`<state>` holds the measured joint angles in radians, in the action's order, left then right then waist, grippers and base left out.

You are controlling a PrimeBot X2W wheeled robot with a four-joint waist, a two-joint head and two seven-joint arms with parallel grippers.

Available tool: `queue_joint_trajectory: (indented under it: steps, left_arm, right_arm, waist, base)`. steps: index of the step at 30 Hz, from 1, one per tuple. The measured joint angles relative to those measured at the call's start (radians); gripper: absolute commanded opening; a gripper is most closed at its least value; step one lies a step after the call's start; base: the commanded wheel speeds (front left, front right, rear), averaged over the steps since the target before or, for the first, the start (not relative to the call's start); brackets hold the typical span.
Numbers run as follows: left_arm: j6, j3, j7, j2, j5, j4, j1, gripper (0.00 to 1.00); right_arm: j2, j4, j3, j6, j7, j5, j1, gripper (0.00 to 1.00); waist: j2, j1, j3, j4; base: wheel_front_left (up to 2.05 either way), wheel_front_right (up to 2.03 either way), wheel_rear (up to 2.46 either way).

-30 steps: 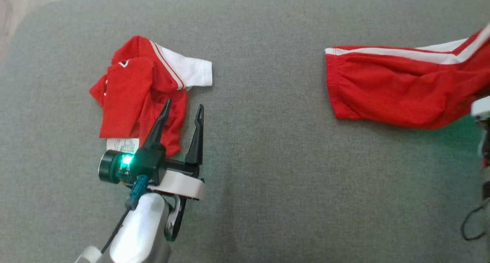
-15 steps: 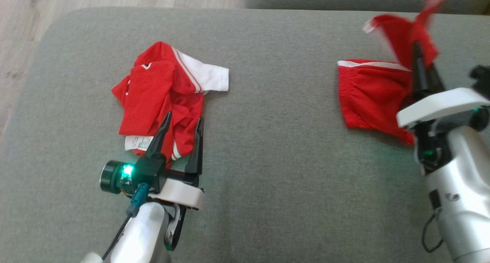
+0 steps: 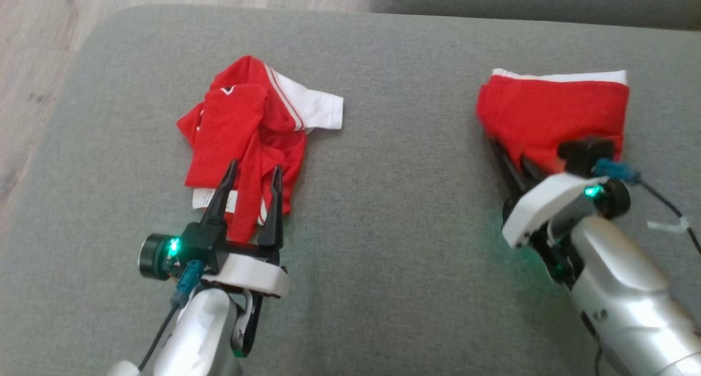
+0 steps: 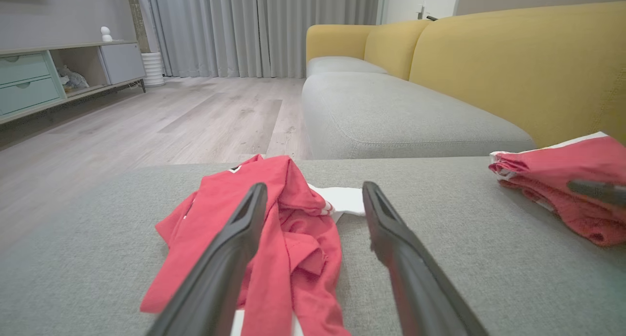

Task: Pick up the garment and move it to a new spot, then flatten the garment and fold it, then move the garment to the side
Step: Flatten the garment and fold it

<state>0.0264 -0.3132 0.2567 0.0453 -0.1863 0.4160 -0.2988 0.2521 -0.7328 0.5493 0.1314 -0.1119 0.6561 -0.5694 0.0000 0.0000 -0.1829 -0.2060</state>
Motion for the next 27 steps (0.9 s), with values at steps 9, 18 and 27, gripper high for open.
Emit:
queue_joint_trajectory:
  steps: [9, 18, 27]
  left_arm:
    - [-0.006, -0.001, 0.000, 0.000, 0.000, 0.001, 0.001, 1.00]
    - [-0.001, 0.030, 0.000, -0.001, -0.010, -0.066, 0.044, 1.00]
    - [0.006, 0.099, 0.000, -0.001, -0.005, -0.145, 0.100, 1.00]
  right_arm:
    - [0.007, -0.111, 0.117, 0.000, -0.100, -0.086, -0.028, 1.00]
    - [0.005, 0.043, -0.173, 0.000, -0.136, -0.232, 0.015, 1.00]
    - [-0.177, 0.395, -0.584, 0.000, -0.139, -0.579, 0.368, 1.00]
  waist:
    - [0.0000, 0.0000, 0.034, 0.056]
    - [0.0000, -0.0001, 0.088, 0.157]
    - [0.0000, -0.0001, 0.106, 0.264]
  base:
    - [0.00, 0.00, 0.00]
    - [0.00, 0.00, 0.00]
    - [0.00, 0.00, 0.00]
